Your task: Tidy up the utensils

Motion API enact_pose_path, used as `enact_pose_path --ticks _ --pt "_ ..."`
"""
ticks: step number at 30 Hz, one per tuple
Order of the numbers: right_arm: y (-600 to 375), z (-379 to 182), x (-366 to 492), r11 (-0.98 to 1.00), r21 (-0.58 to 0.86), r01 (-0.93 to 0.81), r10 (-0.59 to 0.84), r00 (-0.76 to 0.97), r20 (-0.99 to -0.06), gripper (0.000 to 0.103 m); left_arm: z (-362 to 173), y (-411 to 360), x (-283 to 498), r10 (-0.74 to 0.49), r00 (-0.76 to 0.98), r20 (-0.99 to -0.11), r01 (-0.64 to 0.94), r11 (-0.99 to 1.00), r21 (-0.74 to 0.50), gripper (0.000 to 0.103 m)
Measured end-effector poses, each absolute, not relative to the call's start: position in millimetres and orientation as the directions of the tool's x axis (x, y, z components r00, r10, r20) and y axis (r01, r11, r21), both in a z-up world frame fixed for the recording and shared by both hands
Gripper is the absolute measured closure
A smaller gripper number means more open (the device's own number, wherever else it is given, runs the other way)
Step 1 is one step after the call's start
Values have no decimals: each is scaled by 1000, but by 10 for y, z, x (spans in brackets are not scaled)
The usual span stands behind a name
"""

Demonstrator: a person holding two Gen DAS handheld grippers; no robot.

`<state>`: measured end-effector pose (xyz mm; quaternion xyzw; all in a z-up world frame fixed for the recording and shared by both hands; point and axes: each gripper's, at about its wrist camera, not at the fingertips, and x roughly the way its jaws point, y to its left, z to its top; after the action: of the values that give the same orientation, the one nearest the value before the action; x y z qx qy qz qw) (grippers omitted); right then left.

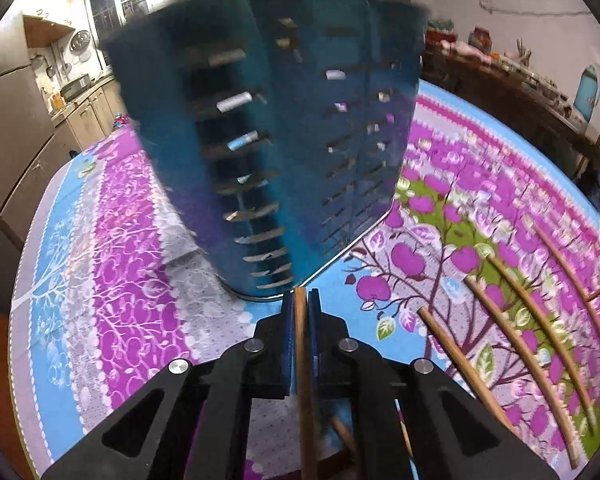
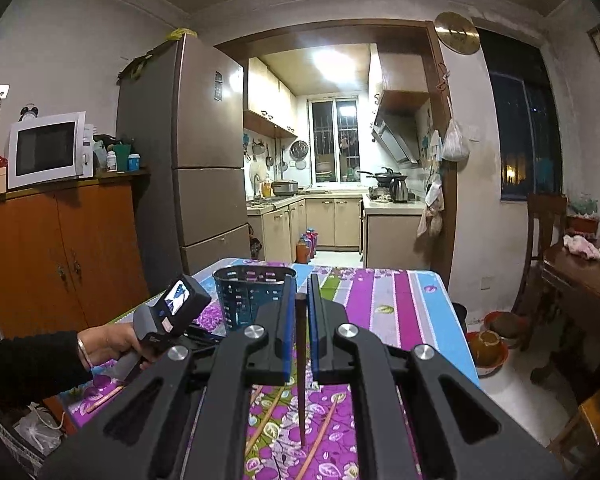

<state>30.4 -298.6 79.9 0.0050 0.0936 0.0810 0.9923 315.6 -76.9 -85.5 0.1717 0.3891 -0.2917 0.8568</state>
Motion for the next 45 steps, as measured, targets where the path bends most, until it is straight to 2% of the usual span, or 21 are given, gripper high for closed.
enact_pose_path --ticks 5,12,17,27,33,36,39,45 --pt "-2890 918 356 985 -4 -175 172 970 -170 98 -430 -517 2997 -434 579 -690 619 785 26 95" --pt "-2630 1043 433 974 -46 -220 210 965 -156 98 337 -158 2752 -556 661 -503 595 798 -101 95" --pt "-2494 1133 543 966 -52 -254 244 958 -148 98 686 16 2527 -607 705 -367 589 789 -174 95" --pt "-2348 1440 1037 958 -48 -284 278 955 -106 98 1648 56 2166 -566 824 -36 556 819 -146 95" --pt "-2361 1890 1507 968 -45 -247 247 969 13 98 2085 -224 2482 -505 859 88 512 848 -138 95" --pt "-2407 1957 1808 972 -14 -234 234 971 47 98 2163 -383 2748 -472 873 121 486 860 -157 95" --pt "-2450 1861 2106 973 18 -230 229 973 35 98 2090 -555 3016 -446 885 134 463 874 -146 95" --pt "-2503 1416 2592 968 89 -236 243 967 -78 98 1574 -747 3401 -453 889 57 457 878 -145 95"
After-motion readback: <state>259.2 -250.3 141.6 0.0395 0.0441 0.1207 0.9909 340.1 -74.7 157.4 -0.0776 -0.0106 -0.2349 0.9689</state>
